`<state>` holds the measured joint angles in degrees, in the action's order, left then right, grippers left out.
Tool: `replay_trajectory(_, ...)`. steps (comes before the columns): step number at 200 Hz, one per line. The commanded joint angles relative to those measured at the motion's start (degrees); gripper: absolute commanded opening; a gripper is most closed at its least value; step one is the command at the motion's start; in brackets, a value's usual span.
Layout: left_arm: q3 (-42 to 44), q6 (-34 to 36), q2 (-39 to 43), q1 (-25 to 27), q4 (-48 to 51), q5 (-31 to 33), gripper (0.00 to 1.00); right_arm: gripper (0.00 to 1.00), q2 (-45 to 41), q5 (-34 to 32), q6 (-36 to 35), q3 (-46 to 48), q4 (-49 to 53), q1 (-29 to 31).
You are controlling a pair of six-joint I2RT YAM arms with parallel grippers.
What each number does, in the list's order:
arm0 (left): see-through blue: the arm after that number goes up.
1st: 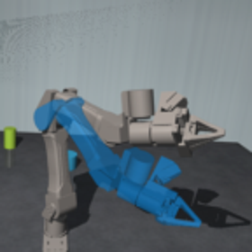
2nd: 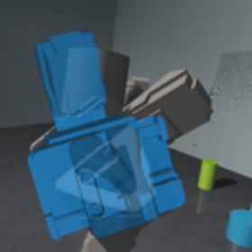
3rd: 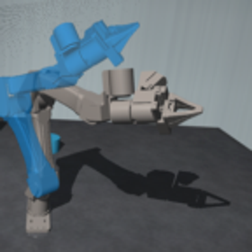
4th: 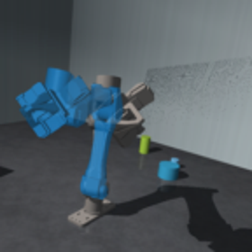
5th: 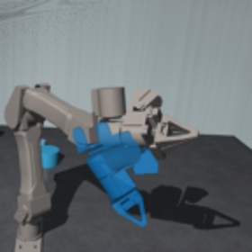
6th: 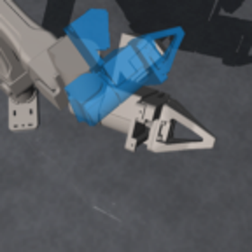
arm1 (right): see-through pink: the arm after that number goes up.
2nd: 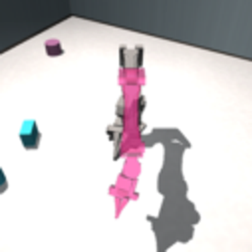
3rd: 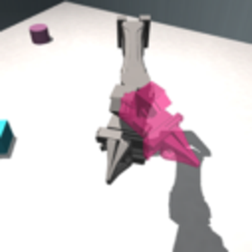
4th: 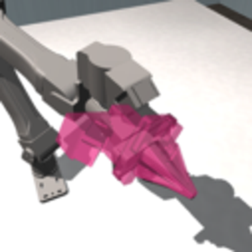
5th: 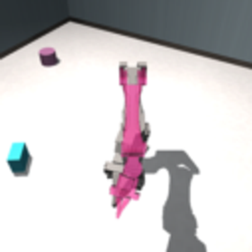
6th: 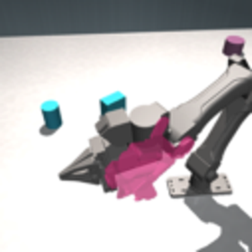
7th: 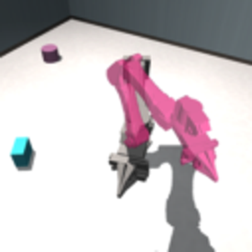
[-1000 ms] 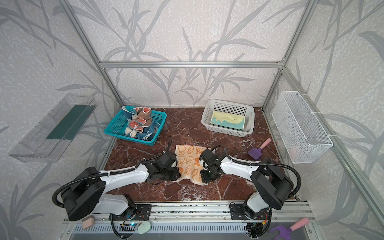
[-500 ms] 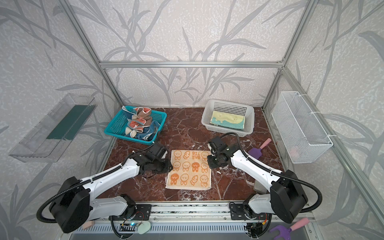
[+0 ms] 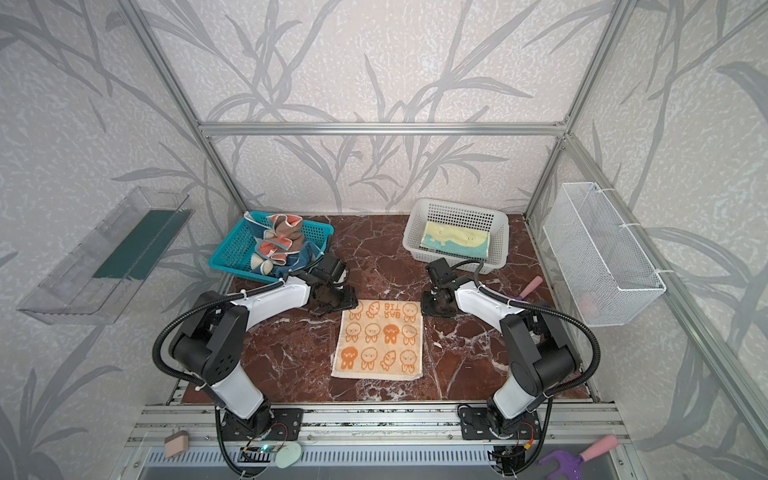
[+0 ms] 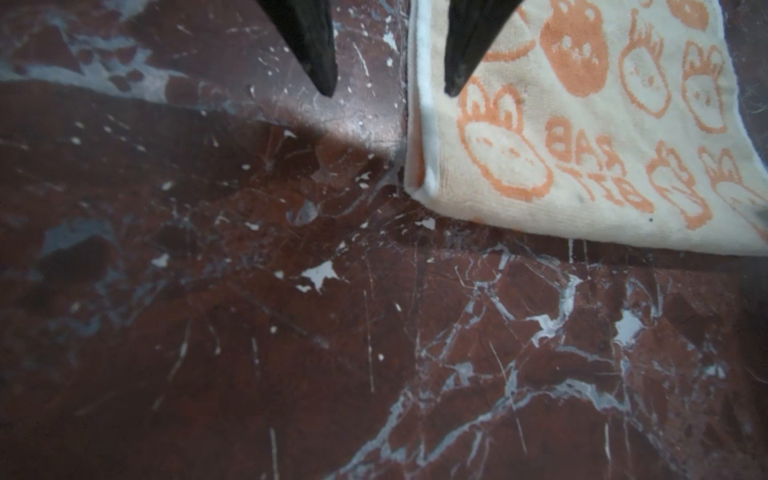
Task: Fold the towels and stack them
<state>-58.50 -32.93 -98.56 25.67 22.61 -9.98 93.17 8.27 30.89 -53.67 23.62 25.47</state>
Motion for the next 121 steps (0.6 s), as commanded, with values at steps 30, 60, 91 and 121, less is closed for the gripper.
replay_trajectory(30, -0.07, 0.24, -3.09, -2.98, -5.40, -3.24, 0.64, 0.50, 5.96, 1.93, 0.66, -3.00, -2.66, -0.16)
replay_trajectory(60, -0.21, 0.51, -4.06, -3.35, -5.79, -5.78, 0.49, 0.44, 7.88, 1.31, 0.49, -3.69, -3.44, -0.16)
replay_trajectory(91, -0.30, 0.90, -4.86, -3.43, -5.50, -8.21, 0.37, 0.36, 9.31, 1.61, 0.17, -4.34, -4.56, -0.18)
replay_trajectory(121, -0.05, 1.94, -3.80, -3.52, -4.71, -8.32, 0.24, 0.24, 9.67, 3.75, 0.39, -3.97, -6.60, -0.16)
